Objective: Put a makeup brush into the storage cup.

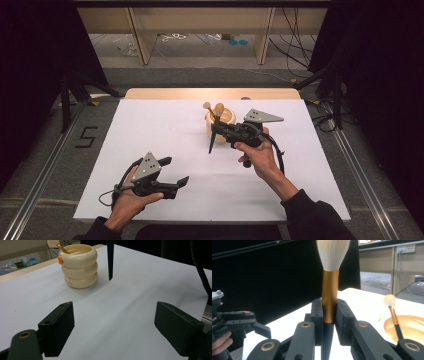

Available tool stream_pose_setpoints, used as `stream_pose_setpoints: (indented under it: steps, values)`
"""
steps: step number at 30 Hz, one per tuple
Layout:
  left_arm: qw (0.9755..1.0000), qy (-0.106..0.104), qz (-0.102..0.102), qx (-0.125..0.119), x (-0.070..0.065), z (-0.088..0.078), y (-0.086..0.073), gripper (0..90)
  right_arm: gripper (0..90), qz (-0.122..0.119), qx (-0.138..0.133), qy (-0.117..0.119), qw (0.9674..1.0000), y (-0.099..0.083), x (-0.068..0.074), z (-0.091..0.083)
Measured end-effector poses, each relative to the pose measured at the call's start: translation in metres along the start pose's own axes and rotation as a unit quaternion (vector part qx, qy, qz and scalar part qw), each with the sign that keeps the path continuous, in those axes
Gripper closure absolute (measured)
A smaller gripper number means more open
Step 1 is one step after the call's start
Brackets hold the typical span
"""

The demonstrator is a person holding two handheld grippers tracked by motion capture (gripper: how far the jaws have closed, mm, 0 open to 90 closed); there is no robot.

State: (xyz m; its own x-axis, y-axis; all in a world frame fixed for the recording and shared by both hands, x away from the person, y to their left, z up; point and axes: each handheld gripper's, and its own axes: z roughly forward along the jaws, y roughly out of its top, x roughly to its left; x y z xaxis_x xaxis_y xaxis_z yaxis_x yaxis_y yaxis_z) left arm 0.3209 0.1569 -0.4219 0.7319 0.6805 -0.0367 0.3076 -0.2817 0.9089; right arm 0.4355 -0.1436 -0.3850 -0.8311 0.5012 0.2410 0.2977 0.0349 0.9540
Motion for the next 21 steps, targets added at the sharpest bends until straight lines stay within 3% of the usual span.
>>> stream_pose_setpoints:
  steps: [1, 4, 9, 10, 11, 15, 18, 21]
  values:
    - [1.0000, 0.001, 0.003, -0.001, 0.000, -0.001, -0.001, 16.2, 78.3, -0.003, -0.008, -0.001, 1.0000, 0.000, -0.001, 0.001]
    - [0.9999, 0.005, 0.011, -0.004, -0.001, -0.004, -0.002, 16.2, 78.2, -0.004, 0.004, -0.008, 1.0000, 0.003, -0.004, -0.003]
    - [0.9999, 0.012, 0.009, -0.005, -0.003, -0.008, -0.005, 16.2, 78.3, -0.003, -0.004, -0.021, 0.9998, 0.004, -0.012, -0.004]
    - [0.9998, 0.014, 0.016, -0.004, -0.002, -0.009, -0.006, 16.2, 78.2, -0.013, 0.004, -0.026, 0.9996, 0.005, -0.014, -0.005]
    - [0.9998, 0.014, 0.010, -0.005, -0.003, -0.009, -0.007, 16.2, 78.3, -0.016, 0.007, -0.032, 0.9993, 0.006, -0.016, -0.007]
    - [0.9997, 0.017, 0.014, -0.003, -0.004, -0.012, -0.007, 16.2, 78.2, -0.017, -0.012, -0.039, 0.9990, 0.009, -0.024, -0.008]
    - [0.9997, 0.019, 0.014, -0.004, -0.003, -0.012, -0.008, 16.2, 78.2, -0.006, 0.000, -0.044, 0.9990, 0.012, -0.027, -0.012]
    - [0.9996, 0.023, 0.014, -0.004, -0.002, -0.012, -0.009, 16.2, 78.3, -0.008, -0.006, -0.055, 0.9984, 0.015, -0.032, -0.011]
